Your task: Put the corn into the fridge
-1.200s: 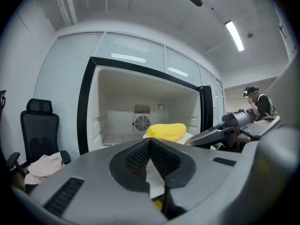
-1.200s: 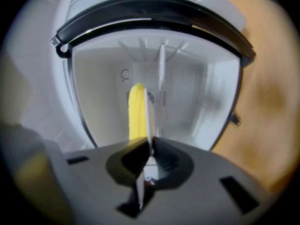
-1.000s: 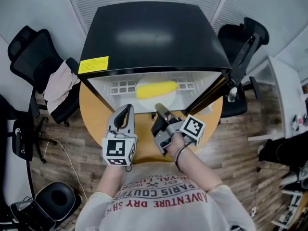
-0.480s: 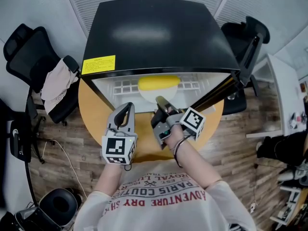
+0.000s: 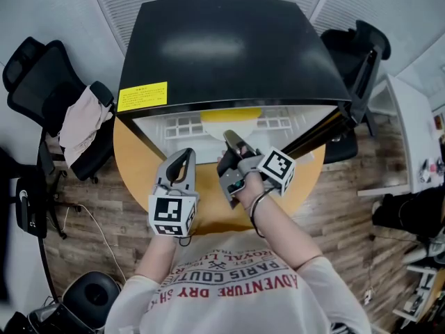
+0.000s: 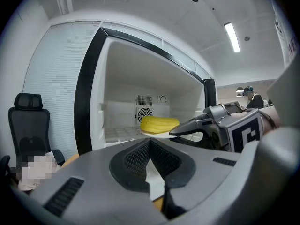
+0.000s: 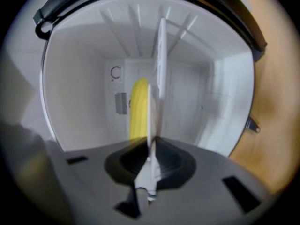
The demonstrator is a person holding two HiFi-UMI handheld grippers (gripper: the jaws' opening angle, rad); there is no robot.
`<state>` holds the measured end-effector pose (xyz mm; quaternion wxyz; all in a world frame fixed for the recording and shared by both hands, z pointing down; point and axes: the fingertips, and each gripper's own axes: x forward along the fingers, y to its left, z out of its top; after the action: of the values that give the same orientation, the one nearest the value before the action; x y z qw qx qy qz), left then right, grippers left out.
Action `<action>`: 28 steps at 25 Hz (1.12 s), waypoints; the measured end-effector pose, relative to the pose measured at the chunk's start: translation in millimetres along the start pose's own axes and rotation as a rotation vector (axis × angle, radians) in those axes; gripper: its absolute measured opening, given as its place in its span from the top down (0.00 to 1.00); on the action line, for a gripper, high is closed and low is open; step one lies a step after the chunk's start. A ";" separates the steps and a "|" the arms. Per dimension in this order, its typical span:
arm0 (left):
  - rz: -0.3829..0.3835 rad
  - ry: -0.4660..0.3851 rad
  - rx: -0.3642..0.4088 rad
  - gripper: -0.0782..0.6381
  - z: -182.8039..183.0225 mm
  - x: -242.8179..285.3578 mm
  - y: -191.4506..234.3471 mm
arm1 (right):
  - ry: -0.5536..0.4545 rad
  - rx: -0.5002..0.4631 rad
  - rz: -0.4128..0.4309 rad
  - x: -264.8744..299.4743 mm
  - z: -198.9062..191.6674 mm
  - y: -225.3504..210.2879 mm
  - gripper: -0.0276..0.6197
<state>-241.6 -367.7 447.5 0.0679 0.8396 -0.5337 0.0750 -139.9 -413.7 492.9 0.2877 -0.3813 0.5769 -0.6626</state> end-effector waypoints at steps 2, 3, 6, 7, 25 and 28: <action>0.001 0.007 -0.007 0.86 -3.2 1.7 2.3 | 0.006 -0.014 -0.003 2.5 -0.2 -0.3 0.86; 0.002 0.010 -0.010 0.86 -4.8 2.4 3.1 | 0.005 -0.013 -0.002 2.8 -0.4 -0.8 0.86; 0.004 0.014 -0.015 0.86 -7.5 4.1 3.9 | -0.002 -0.023 0.003 2.4 -0.8 -1.3 0.86; 0.003 0.014 -0.014 0.86 -7.3 4.7 3.5 | -0.002 -0.035 0.004 2.5 -0.7 -0.7 0.86; 0.002 0.016 -0.009 0.86 -9.7 -5.8 -11.0 | 0.156 -0.364 -0.035 -29.7 -37.4 -0.1 0.70; -0.006 0.008 -0.009 0.86 -7.9 -8.3 -19.2 | 0.178 -0.550 -0.042 -41.9 -42.8 0.1 0.86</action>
<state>-228.2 -350.7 453.0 0.0742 0.8405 -0.5314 0.0756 -152.9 -355.9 483.7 0.1080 -0.3973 0.7498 -0.5180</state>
